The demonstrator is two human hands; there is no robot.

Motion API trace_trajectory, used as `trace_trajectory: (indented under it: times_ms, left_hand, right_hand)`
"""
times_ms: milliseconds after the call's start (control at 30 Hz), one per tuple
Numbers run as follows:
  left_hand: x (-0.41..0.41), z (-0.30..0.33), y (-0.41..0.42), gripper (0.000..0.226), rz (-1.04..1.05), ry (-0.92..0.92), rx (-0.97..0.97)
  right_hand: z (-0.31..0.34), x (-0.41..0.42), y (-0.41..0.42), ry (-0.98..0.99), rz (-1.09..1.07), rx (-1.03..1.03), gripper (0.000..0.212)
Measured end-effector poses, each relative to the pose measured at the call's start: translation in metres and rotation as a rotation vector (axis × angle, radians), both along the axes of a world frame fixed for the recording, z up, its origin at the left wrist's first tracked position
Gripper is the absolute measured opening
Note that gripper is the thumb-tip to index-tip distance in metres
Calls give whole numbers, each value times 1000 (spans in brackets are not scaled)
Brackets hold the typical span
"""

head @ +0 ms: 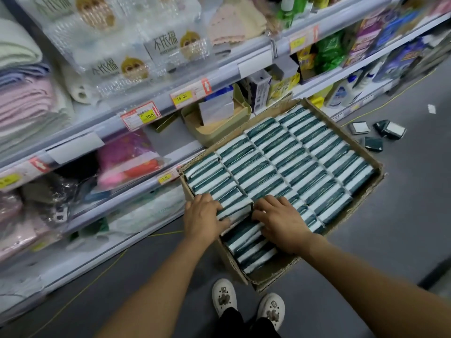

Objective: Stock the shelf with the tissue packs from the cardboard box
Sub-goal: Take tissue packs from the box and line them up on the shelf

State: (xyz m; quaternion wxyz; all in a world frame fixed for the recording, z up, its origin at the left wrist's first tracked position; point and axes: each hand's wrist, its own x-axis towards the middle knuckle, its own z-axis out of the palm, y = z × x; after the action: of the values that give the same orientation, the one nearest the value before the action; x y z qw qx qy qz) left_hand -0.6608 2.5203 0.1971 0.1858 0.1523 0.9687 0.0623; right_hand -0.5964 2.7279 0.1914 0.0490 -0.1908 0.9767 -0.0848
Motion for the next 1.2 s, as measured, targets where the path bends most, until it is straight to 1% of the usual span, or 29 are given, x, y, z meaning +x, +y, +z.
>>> trace_trajectory:
  times_ms: [67, 133, 200, 300, 433, 500, 567, 633, 733, 767, 867, 967, 1067, 1200]
  left_hand:
    - [-6, 17, -4, 45, 101, -84, 134]
    - [-13, 38, -6, 36, 249, -206, 303]
    - [-21, 55, -7, 29, 340, -287, 440]
    - [-31, 79, -2, 28, 404, -293, 576]
    - [-37, 120, 12, 17, 470, -246, 774]
    - [-37, 137, 23, 19, 475, -246, 844]
    - [-38, 151, 38, 26, 459, -259, 895]
    - [-38, 165, 57, 32, 457, -290, 950]
    - [-42, 184, 95, 49, 477, -310, 1032]
    - [-43, 191, 110, 48, 484, -308, 1052]
    - [-42, 213, 167, 17, 493, -302, 1125]
    - [-38, 229, 226, 24, 544, -292, 1173]
    - [-36, 239, 280, 25, 593, -252, 1187]
    - [-39, 256, 334, 25, 625, -248, 1203]
  right_hand:
    - [22, -1, 11, -69, -18, -90, 33]
    - [47, -2, 20, -134, -76, -182, 26]
    - [72, -4, 26, -202, -180, -263, 17]
    - [106, -5, 36, -265, -378, -427, 19]
    - [141, -4, 56, -184, -602, -782, 12]
    - [160, -6, 69, -153, -679, -911, 13]
    - [177, -9, 85, -136, -737, -1029, 22]
    - [191, -12, 106, -129, -756, -1089, 29]
    - [212, -16, 145, -94, -751, -1177, 24]
    - [217, -18, 161, -84, -757, -1215, 23]
    - [235, -23, 216, -58, -753, -1278, 20]
    - [252, -30, 275, -38, -732, -1295, 19]
    - [270, -35, 330, -24, -723, -1296, 21]
    - [292, -38, 383, 29, -576, -1236, 23]
